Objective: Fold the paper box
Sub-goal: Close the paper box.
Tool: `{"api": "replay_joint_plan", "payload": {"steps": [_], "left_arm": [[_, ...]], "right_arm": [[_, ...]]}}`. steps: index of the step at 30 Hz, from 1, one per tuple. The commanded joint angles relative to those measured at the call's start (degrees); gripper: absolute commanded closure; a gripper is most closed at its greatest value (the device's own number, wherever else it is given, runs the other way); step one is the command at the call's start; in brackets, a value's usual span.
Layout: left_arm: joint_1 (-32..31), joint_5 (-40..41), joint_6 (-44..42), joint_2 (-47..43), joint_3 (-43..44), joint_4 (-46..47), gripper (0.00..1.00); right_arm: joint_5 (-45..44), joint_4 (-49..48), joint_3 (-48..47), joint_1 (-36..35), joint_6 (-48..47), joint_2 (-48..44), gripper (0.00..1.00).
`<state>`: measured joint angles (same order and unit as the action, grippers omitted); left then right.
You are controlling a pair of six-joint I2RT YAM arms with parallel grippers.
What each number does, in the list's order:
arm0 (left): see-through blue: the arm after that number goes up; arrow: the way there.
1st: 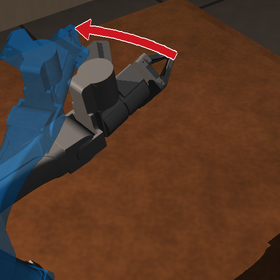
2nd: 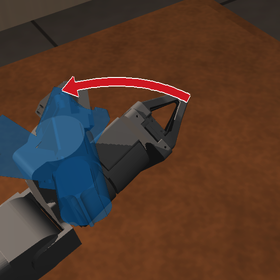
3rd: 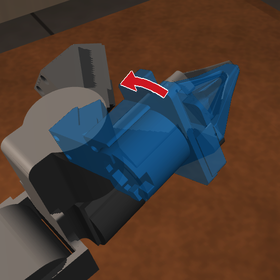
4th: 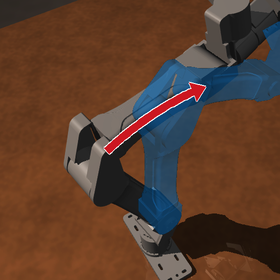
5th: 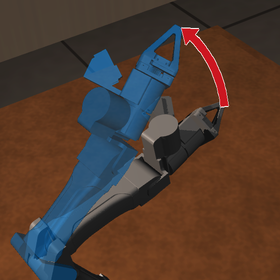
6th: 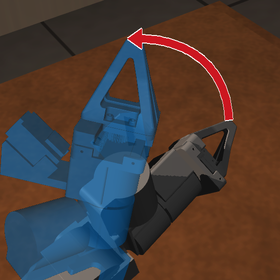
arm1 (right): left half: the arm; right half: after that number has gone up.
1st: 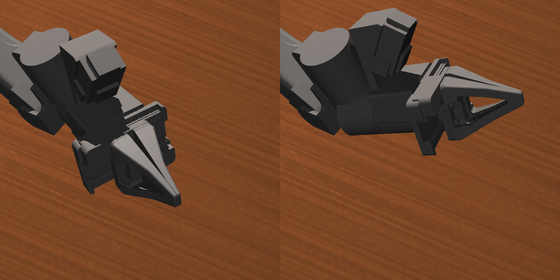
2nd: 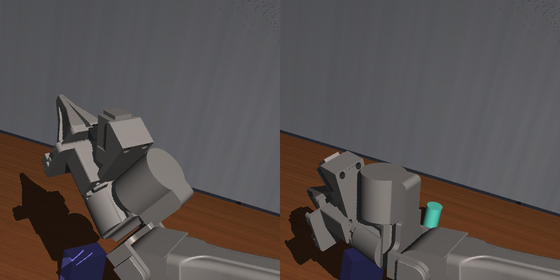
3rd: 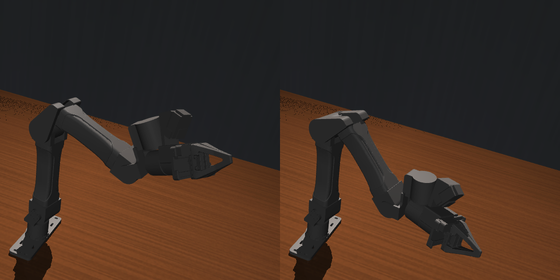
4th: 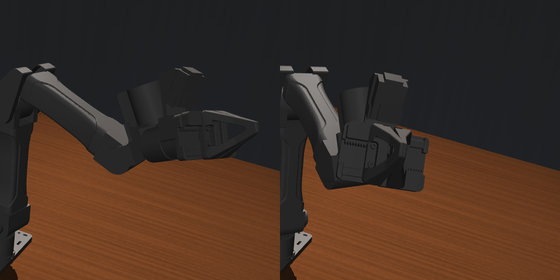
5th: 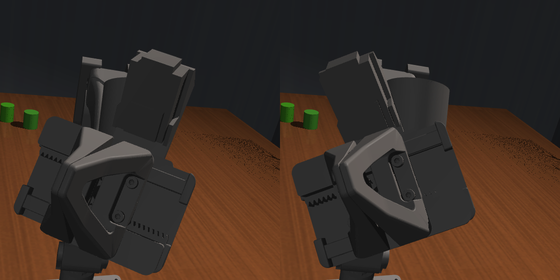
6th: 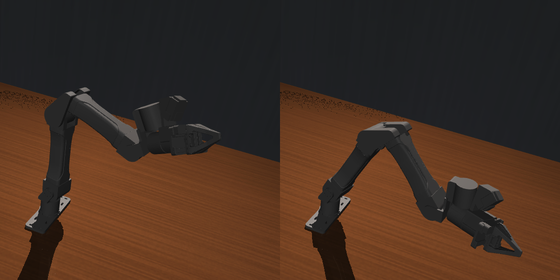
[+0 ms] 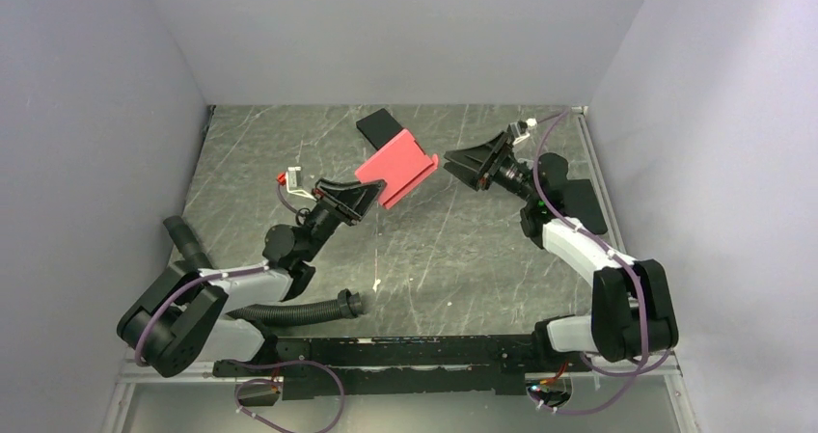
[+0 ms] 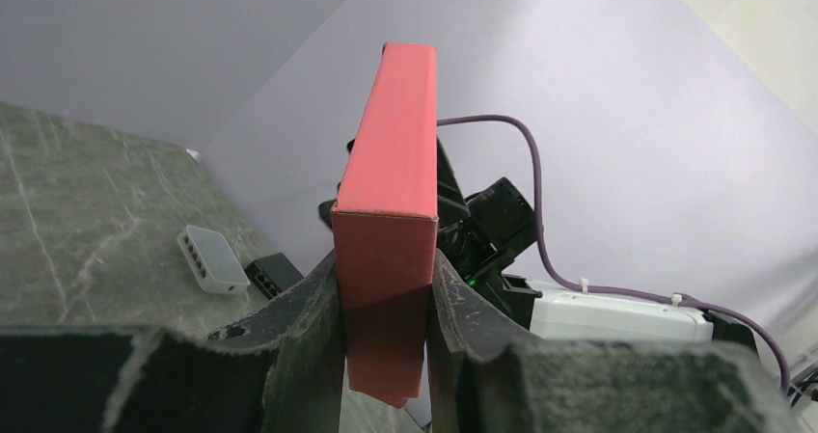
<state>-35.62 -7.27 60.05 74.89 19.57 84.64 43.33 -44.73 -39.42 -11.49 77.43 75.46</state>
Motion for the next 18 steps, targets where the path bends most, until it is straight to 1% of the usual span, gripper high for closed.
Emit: {"api": "replay_joint_plan", "payload": {"steps": [1,4,5,7,13,18], "left_arm": [[-0.11,0.32,-6.45,-2.2,0.85,4.3,0.97],[-0.07,0.24,-7.95,-2.34,2.25,4.31,0.97],[-0.07,0.42,-7.9,-2.38,2.64,4.35,0.97],[-0.07,0.46,-7.68,-2.53,3.36,4.32,0.97],[-0.2,0.06,-6.7,-2.82,3.61,4.39,0.97],[-0.65,-1.09,-5.92,-1.77,4.74,4.39,0.97]], "right_arm": [[-0.67,-6.78,0.94,0.3,11.52,1.96,0.34],[1.27,-10.09,-1.16,0.78,16.54,5.14,0.22],[1.74,-10.86,-1.67,0.73,18.12,5.84,0.19],[0.96,-12.05,-1.44,0.32,20.88,6.07,0.18],[-0.87,-11.5,0.12,-1.03,28.34,4.21,0.32],[-0.8,-12.87,-0.15,-2.19,30.7,3.99,0.38]]}}
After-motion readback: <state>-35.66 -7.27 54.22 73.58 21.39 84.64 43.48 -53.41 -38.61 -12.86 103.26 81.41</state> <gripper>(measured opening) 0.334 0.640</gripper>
